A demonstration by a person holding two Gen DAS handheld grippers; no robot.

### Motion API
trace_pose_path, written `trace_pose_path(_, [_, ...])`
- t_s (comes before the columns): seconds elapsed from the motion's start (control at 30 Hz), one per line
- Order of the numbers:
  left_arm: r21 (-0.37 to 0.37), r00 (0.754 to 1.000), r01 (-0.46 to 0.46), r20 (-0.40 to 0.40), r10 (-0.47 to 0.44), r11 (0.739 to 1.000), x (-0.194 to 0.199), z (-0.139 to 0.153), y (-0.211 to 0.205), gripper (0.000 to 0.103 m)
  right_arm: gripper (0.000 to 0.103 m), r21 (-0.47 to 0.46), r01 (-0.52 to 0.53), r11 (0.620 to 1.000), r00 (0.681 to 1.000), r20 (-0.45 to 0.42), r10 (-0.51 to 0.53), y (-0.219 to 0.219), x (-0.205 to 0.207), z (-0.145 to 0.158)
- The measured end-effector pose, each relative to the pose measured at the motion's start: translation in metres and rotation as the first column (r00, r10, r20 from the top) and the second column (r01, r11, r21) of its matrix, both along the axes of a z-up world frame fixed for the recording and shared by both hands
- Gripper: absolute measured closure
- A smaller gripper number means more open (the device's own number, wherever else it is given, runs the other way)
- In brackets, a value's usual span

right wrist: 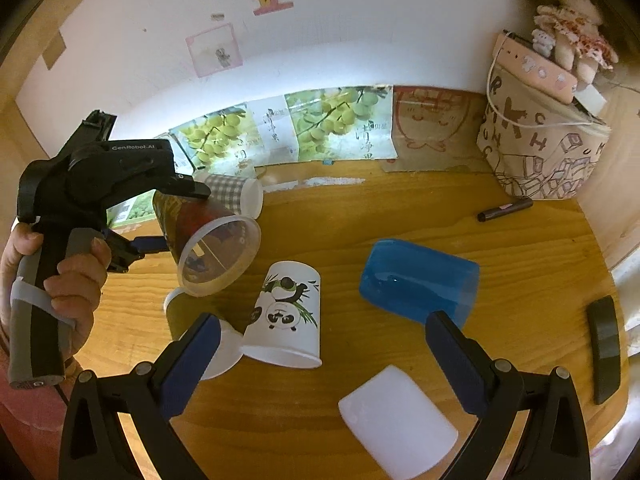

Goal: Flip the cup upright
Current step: 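Lift the printed cup off the table and tilt it with the left gripper, then carry the cup toward the right gripper while the right gripper approaches it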

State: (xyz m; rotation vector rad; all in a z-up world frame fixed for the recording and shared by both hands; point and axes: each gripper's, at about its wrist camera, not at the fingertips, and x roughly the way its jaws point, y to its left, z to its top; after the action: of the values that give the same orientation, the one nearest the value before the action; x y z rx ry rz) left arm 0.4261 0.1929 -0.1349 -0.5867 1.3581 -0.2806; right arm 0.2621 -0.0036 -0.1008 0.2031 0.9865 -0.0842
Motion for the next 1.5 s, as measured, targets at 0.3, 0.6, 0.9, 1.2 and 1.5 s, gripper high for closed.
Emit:
trace_pose_path(0.3, [0.086, 0.968, 0.118, 0.213, -0.134, 0.989, -0.044, 0.059, -0.013, 0.029, 0.0, -0.004, -0.024, 1.0, 0.997, 0.067, 0.025, -0.004, -0.044, 0.017])
trace_pose_path(0.6, [0.249, 0.901, 0.27, 0.275, -0.335, 0.93, -0.111, 0.106, -0.029, 0.029, 0.0, -0.086, -0.179, 0.98, 0.966, 0.174, 0.191, -0.007, -0.1, 0.03])
trace_pose_path(0.9, [0.434, 0.801, 0.473, 0.15, -0.579, 0.767, -0.184, 0.101, -0.054, 0.029, 0.0, -0.116, -0.473, 0.873, 0.847, 0.213, 0.487, -0.001, -0.152, 0.037])
trace_pose_path(1.2, [0.516, 0.693, 0.64, -0.067, -0.718, 0.569, -0.227, 0.058, -0.08, 0.03, 0.0, -0.073, -0.608, 0.79, 0.774, 0.163, 0.611, 0.004, -0.182, 0.002])
trace_pose_path(1.5, [0.545, 0.537, 0.762, -0.227, -0.813, 0.351, -0.232, 0.02, -0.114, 0.033, 0.0, -0.009, -0.62, 0.784, 0.779, 0.11, 0.617, 0.005, -0.184, -0.026])
